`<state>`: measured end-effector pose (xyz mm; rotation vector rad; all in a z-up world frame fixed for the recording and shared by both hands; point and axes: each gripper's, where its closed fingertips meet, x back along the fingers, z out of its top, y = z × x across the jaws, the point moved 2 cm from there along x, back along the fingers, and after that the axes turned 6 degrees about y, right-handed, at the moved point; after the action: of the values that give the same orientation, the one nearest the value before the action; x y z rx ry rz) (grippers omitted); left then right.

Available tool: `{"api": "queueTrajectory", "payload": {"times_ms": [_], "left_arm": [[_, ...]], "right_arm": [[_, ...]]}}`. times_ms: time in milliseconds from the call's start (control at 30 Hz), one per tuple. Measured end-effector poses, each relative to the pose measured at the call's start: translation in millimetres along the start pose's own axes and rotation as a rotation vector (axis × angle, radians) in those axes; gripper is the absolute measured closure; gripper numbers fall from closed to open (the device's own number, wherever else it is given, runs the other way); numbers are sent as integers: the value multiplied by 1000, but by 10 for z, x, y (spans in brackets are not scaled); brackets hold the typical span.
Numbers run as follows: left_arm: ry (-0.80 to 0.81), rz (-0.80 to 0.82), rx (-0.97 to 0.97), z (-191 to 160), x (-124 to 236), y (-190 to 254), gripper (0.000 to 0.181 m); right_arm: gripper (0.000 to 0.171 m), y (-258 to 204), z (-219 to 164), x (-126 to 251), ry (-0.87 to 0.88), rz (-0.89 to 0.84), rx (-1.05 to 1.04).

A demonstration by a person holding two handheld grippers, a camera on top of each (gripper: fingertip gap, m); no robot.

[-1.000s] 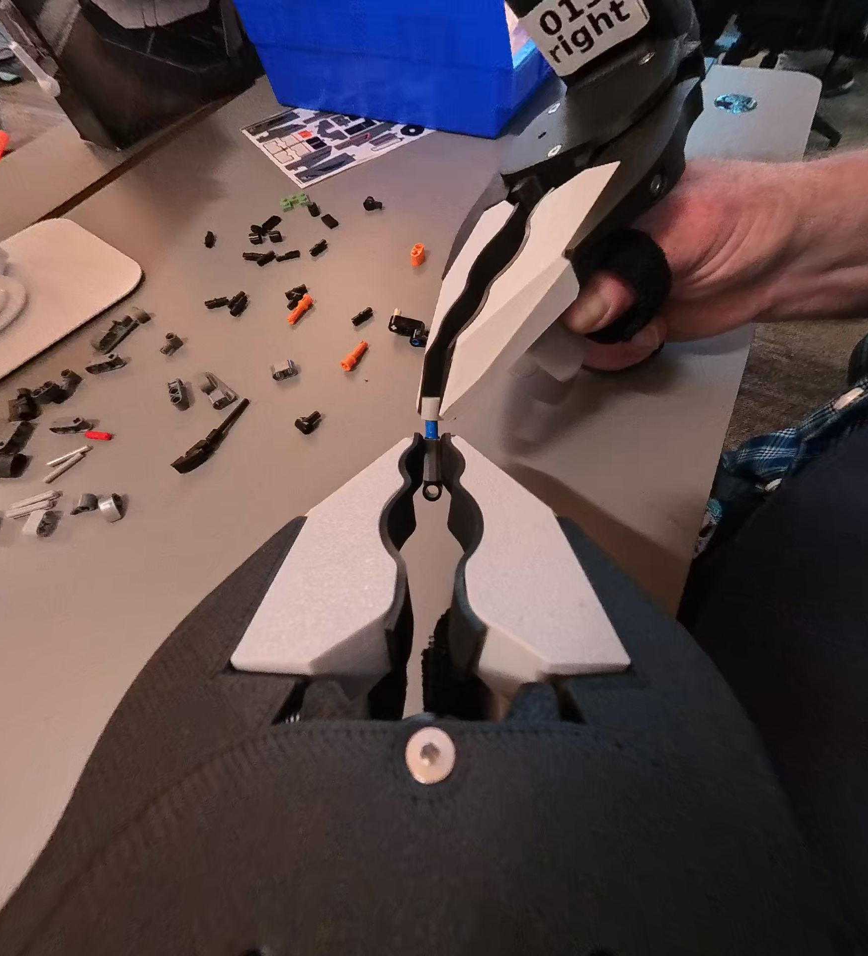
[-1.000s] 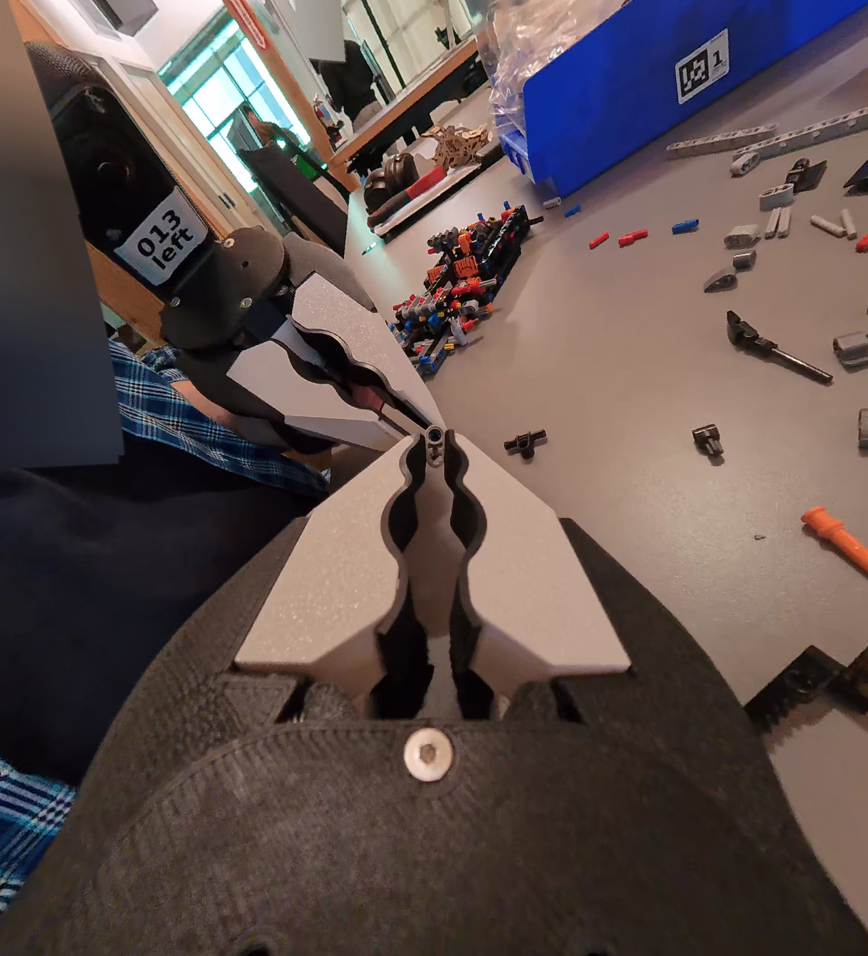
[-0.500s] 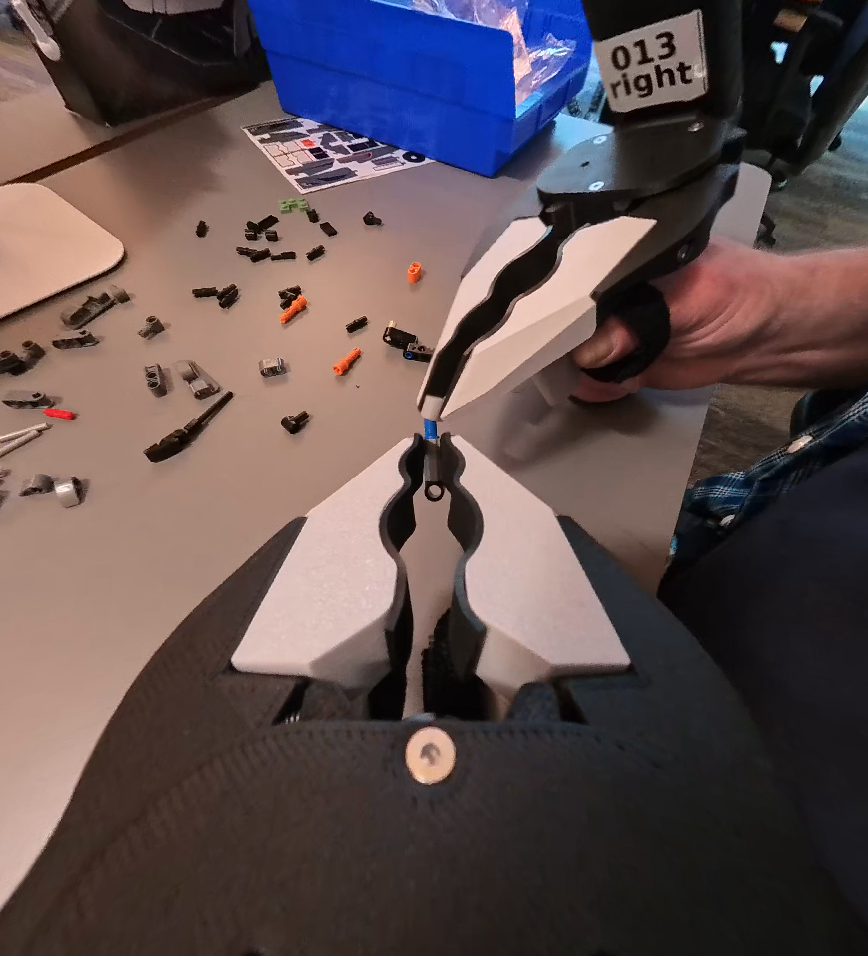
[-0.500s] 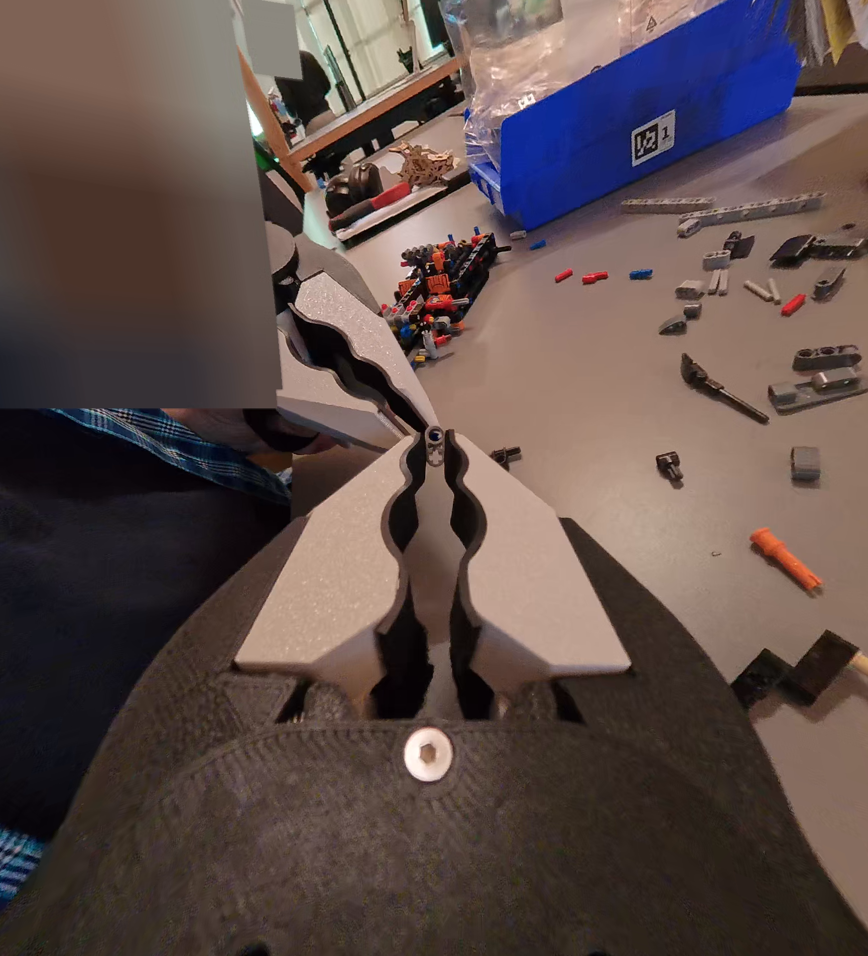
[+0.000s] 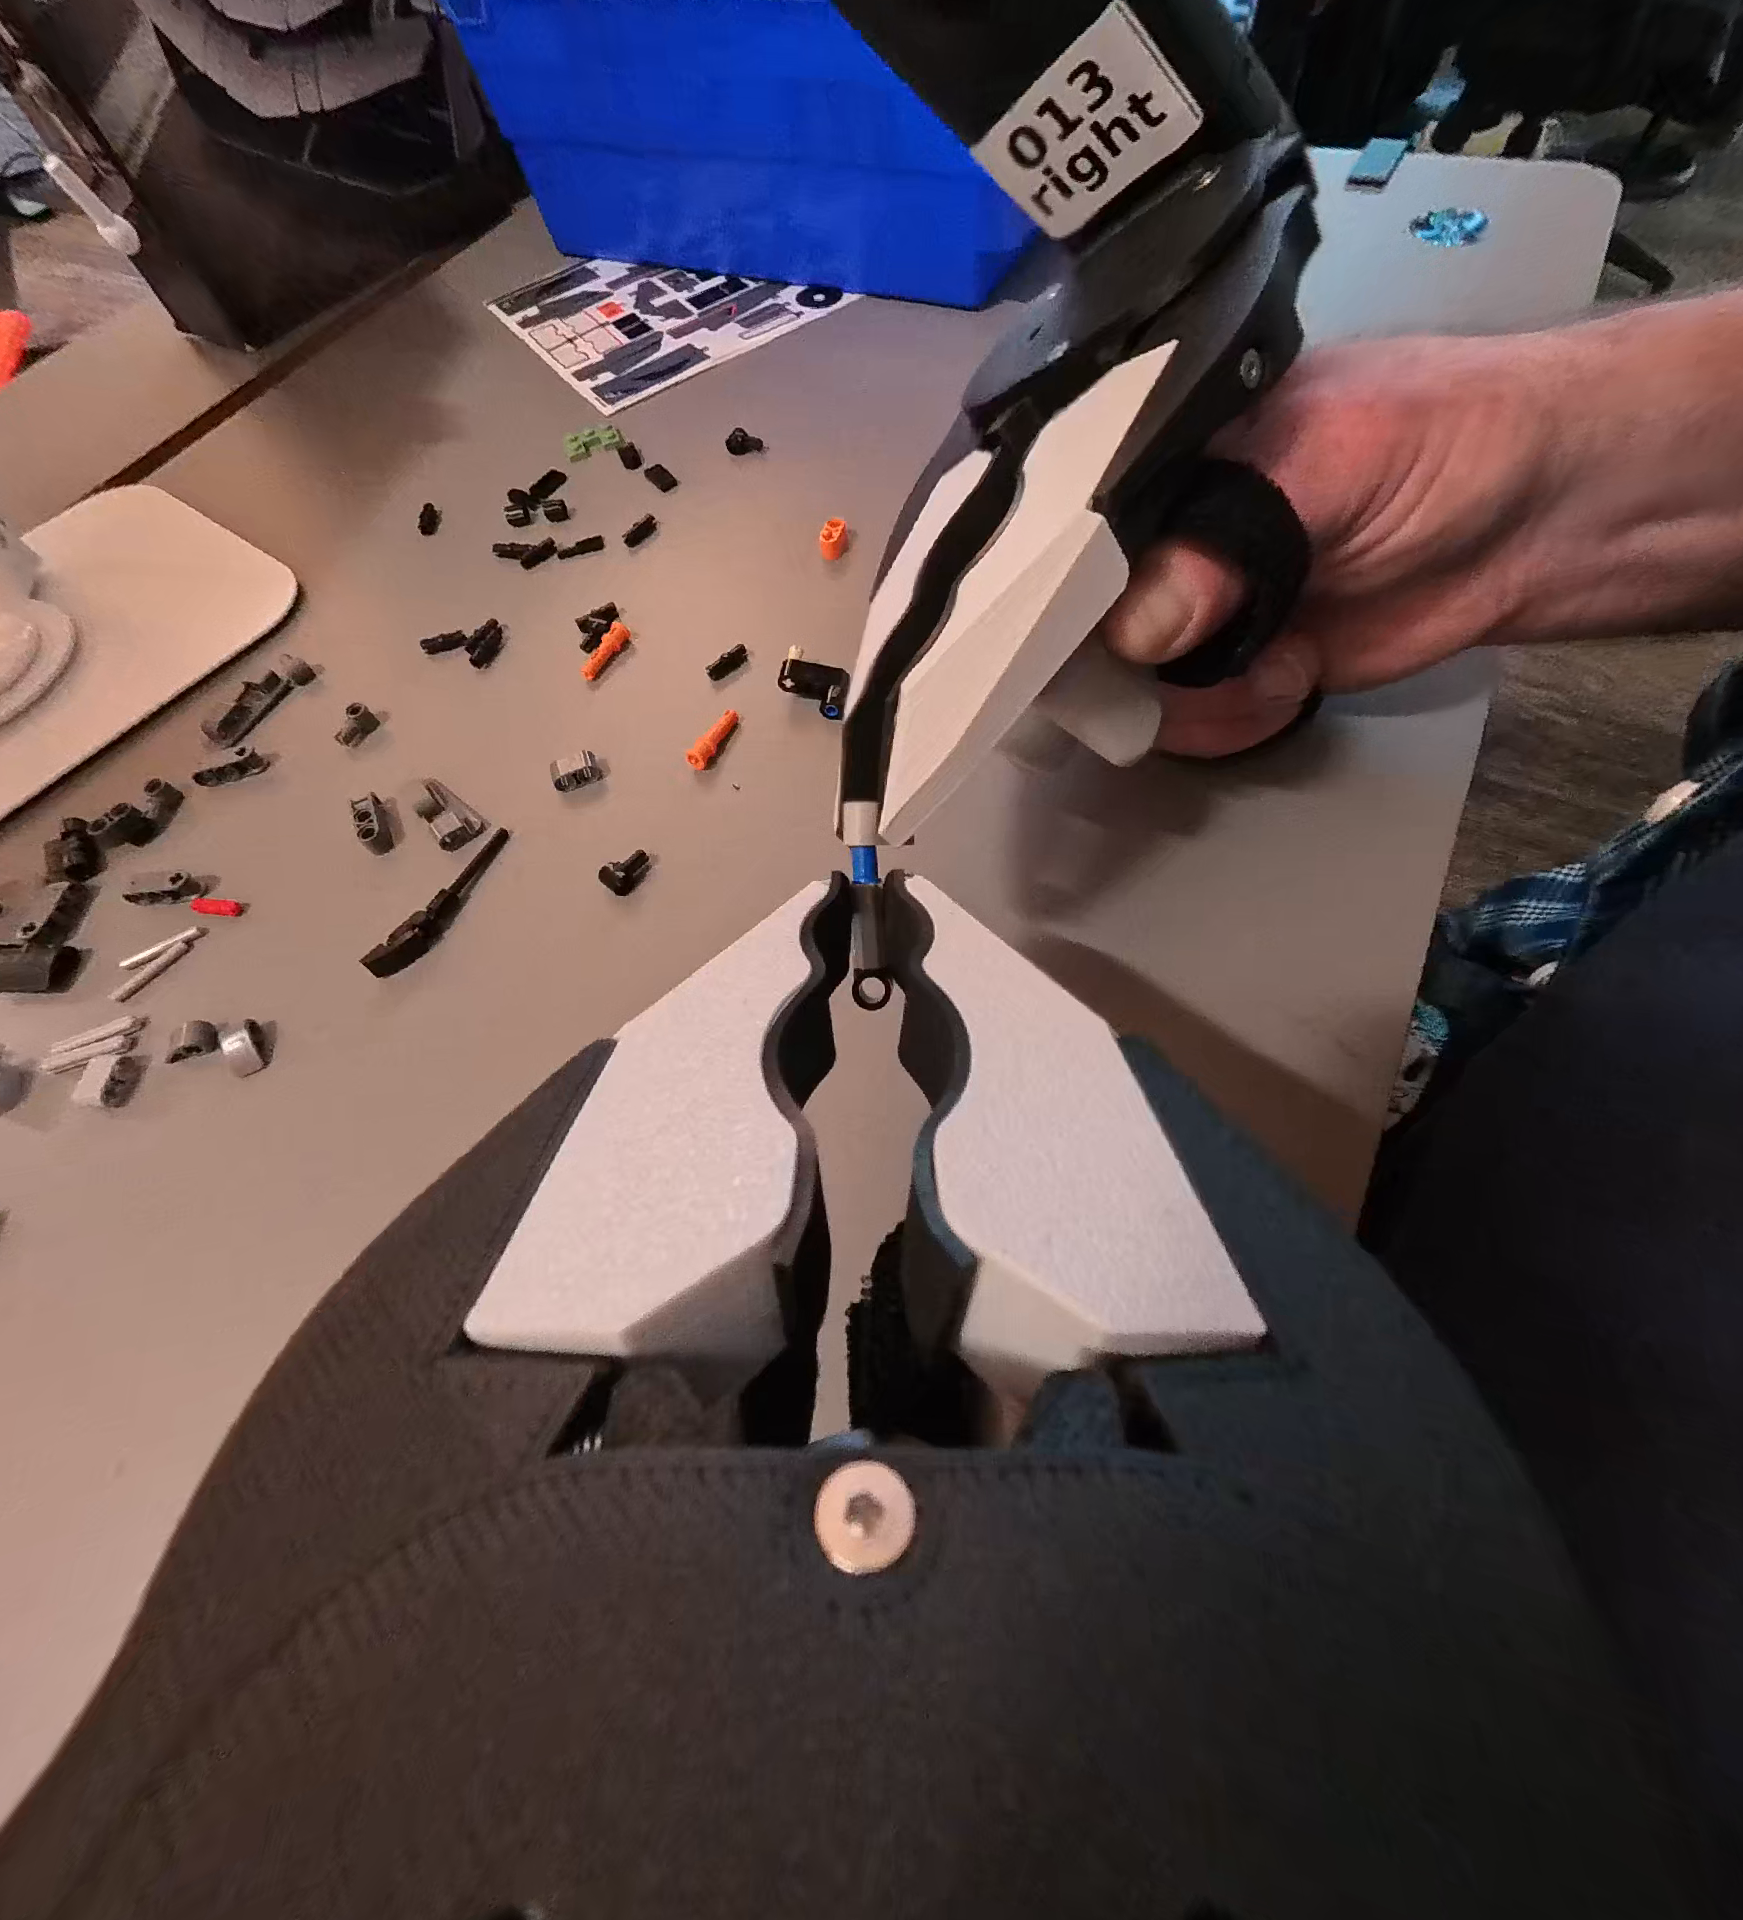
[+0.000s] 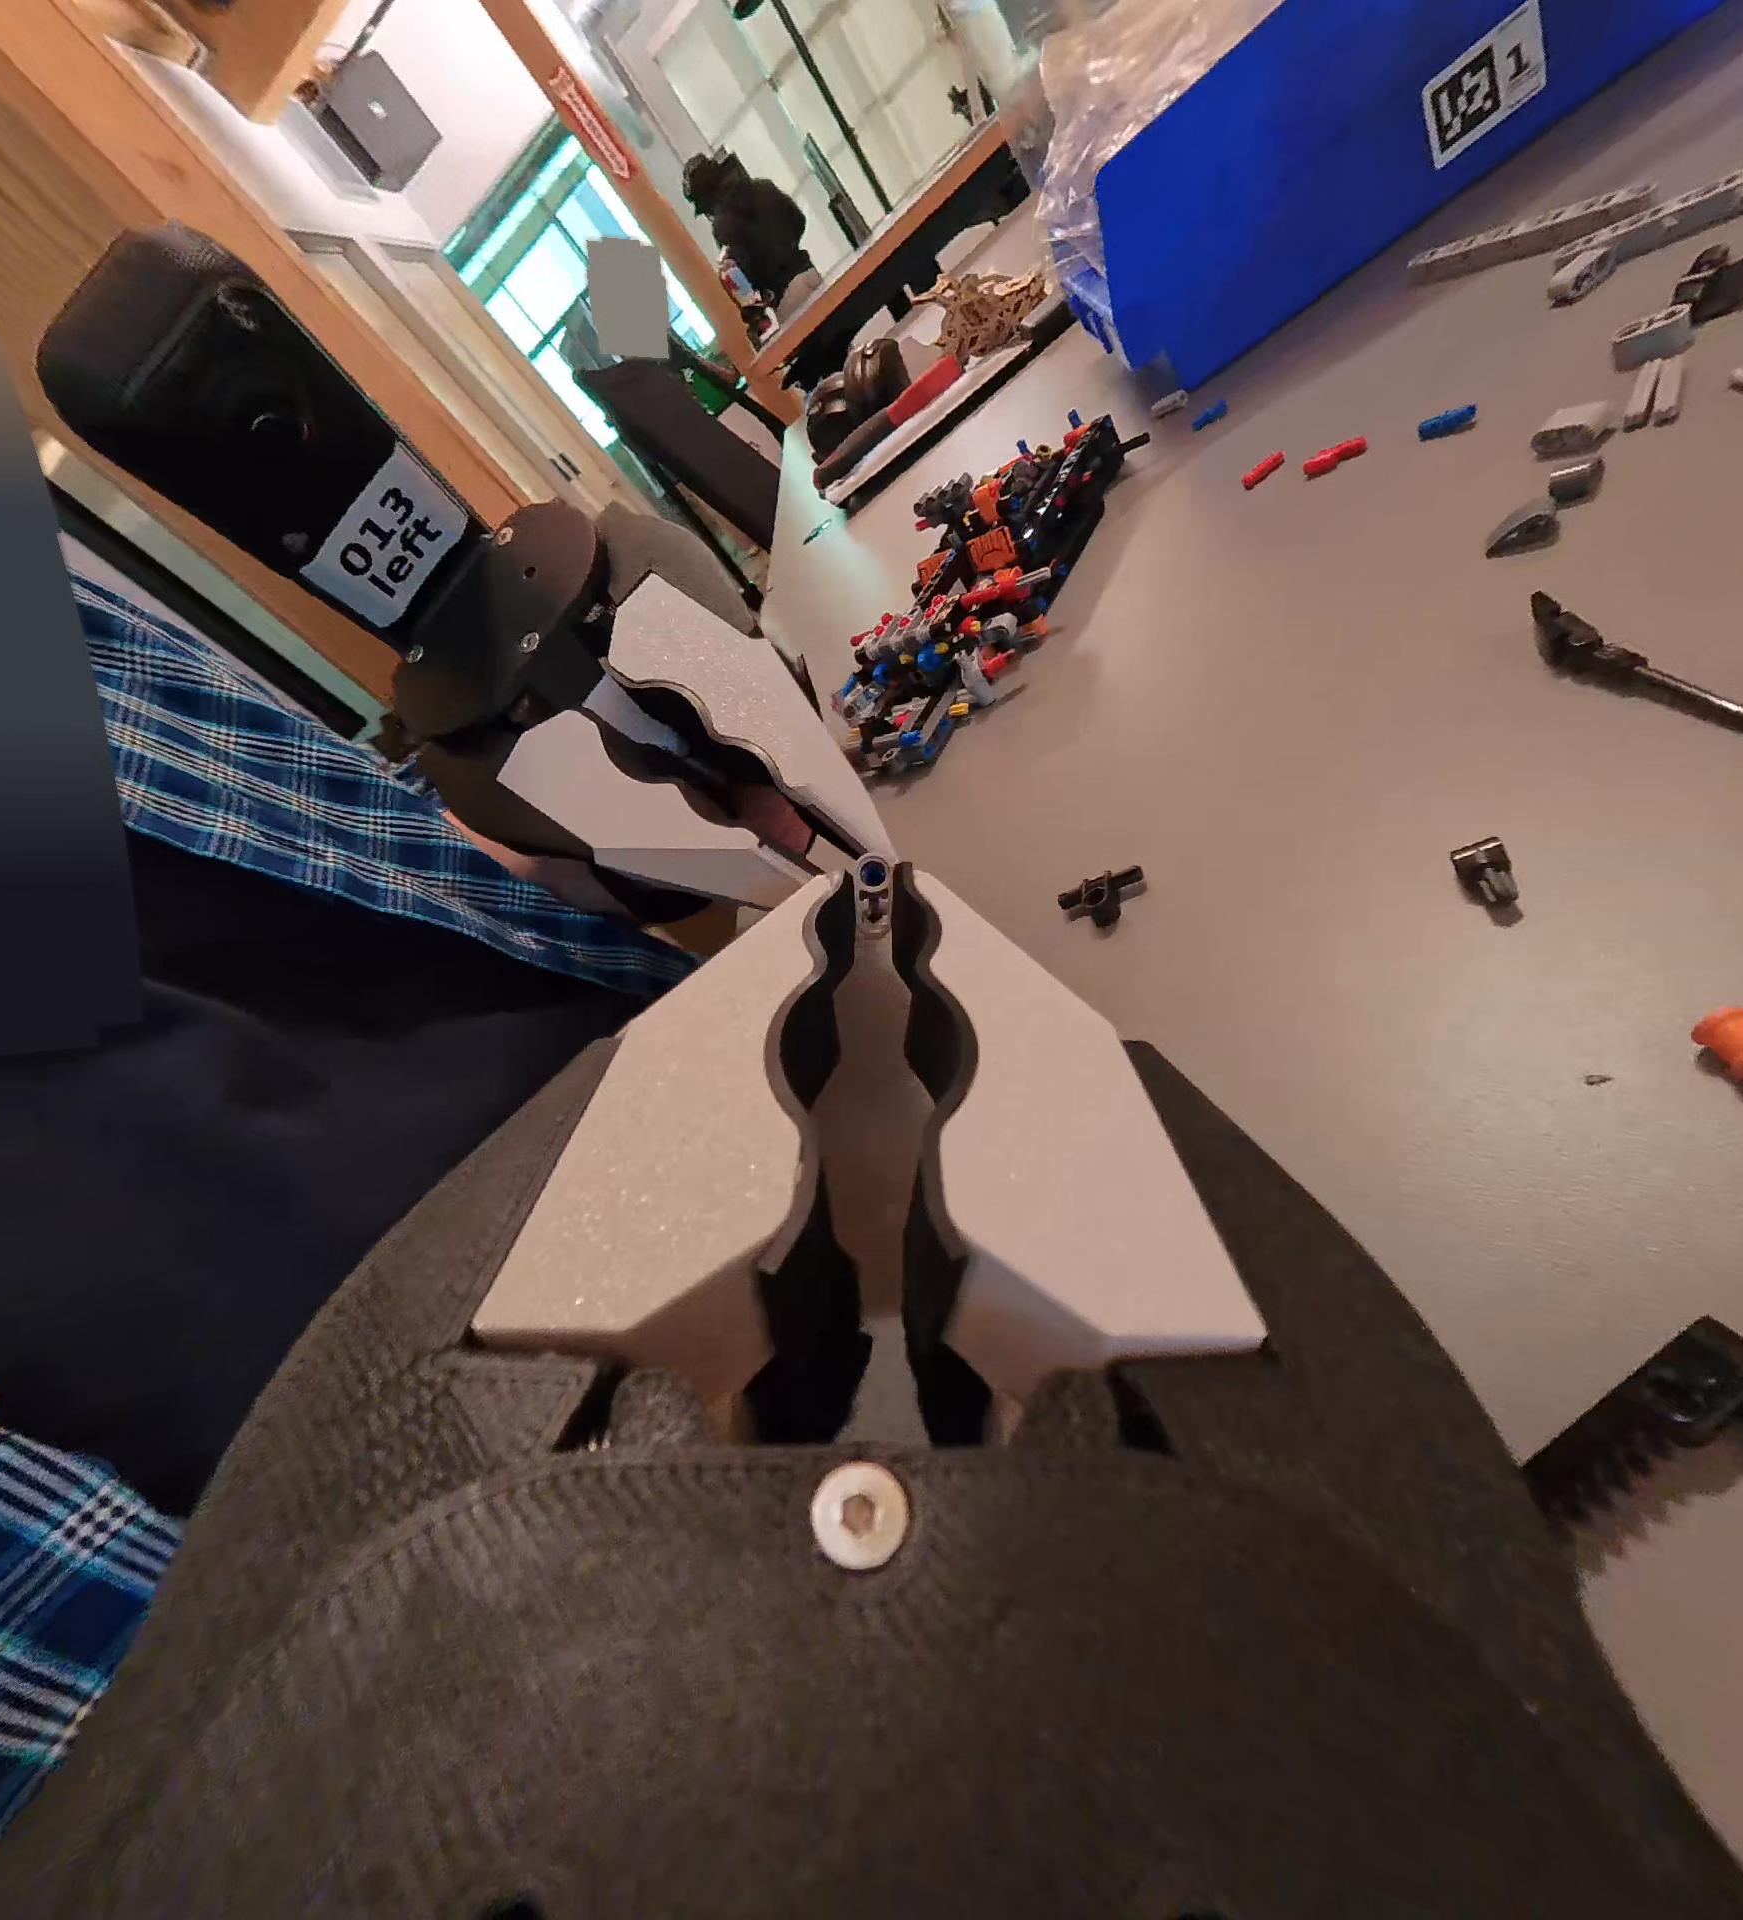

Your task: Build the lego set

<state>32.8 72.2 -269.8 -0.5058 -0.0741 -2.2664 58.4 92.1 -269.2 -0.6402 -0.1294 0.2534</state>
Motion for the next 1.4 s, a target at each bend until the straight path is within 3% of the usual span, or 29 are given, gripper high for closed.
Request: {"api": "queueTrajectory", "payload": {"times_ms": [367,733,1067,1400], "left_arm": [[43,-83,-33,67,50,73,177],[71,-129,-13,98,69,98,177],[58,-138,31,36,22,94,177],[-85,-97,-42,-213,-142,119,177]], "right_arm": [[166,-72,14,34,-42,173,-135],[167,-125,27,56,-40,222,-136],[166,-117,-34,13,-41,81,69],[166,30,-224,14,-324,-150,333]]}}
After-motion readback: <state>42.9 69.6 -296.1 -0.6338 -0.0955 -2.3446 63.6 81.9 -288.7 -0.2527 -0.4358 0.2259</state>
